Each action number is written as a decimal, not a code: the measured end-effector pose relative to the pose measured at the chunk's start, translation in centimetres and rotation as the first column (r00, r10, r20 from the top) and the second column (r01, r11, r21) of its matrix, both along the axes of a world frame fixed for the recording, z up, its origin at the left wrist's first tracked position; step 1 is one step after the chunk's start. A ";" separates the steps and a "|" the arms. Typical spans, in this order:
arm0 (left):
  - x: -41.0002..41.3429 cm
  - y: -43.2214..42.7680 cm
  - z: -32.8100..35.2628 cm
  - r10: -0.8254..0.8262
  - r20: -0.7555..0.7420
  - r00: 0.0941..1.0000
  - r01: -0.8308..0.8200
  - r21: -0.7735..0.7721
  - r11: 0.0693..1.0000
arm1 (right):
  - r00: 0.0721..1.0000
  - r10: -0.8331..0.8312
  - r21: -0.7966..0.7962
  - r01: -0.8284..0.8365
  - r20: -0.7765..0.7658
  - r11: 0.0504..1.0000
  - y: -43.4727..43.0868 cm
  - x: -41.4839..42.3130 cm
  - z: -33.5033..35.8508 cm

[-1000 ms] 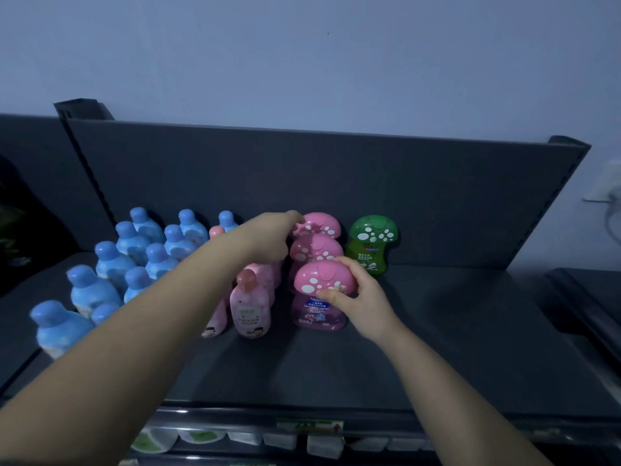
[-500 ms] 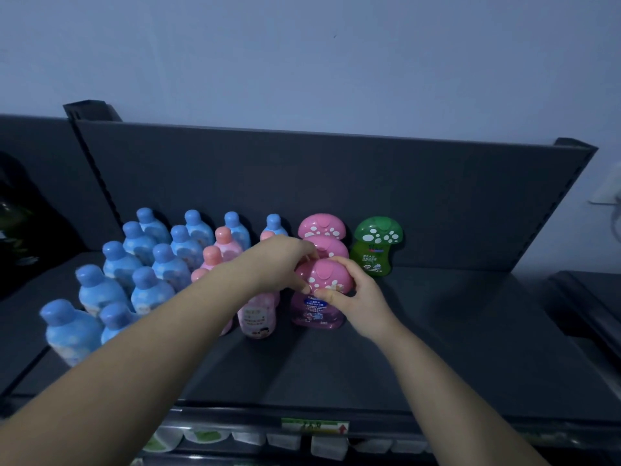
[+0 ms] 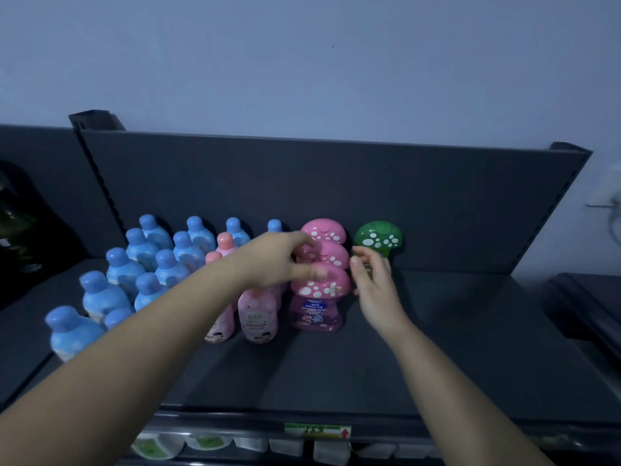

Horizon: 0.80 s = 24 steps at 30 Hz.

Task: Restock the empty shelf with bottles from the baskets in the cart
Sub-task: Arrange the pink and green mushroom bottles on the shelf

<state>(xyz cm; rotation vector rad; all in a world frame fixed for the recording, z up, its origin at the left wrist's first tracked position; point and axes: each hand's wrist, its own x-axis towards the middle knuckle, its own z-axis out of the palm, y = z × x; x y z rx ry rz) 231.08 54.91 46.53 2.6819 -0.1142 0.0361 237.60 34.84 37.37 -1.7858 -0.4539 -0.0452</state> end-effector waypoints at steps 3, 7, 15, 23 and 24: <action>1.0 0.7 1.0 0.077 0.094 0.993 -0.080 0.028 0.996 | 0.999 -0.045 -0.031 0.045 -0.007 0.999 -0.6 1.9 1.1; 2.9 0.7 0.4 0.096 0.064 0.993 -0.105 0.163 0.981 | 0.988 0.079 -0.167 -0.101 -0.136 0.981 -0.2 3.2 1.9; 4.9 0.4 -2.0 0.102 0.093 0.990 -0.122 0.246 0.962 | 0.991 0.089 -0.201 -0.108 -0.099 0.974 0.7 3.8 1.5; 4.6 0.9 -1.8 0.171 0.076 0.982 -0.181 0.153 0.972 | 0.988 0.124 -0.188 -0.139 -0.091 0.972 -0.1 3.8 1.9; 4.2 1.0 -1.3 0.181 0.103 0.978 -0.193 0.121 0.974 | 0.991 0.113 -0.160 -0.124 -0.076 0.979 -0.3 3.6 2.2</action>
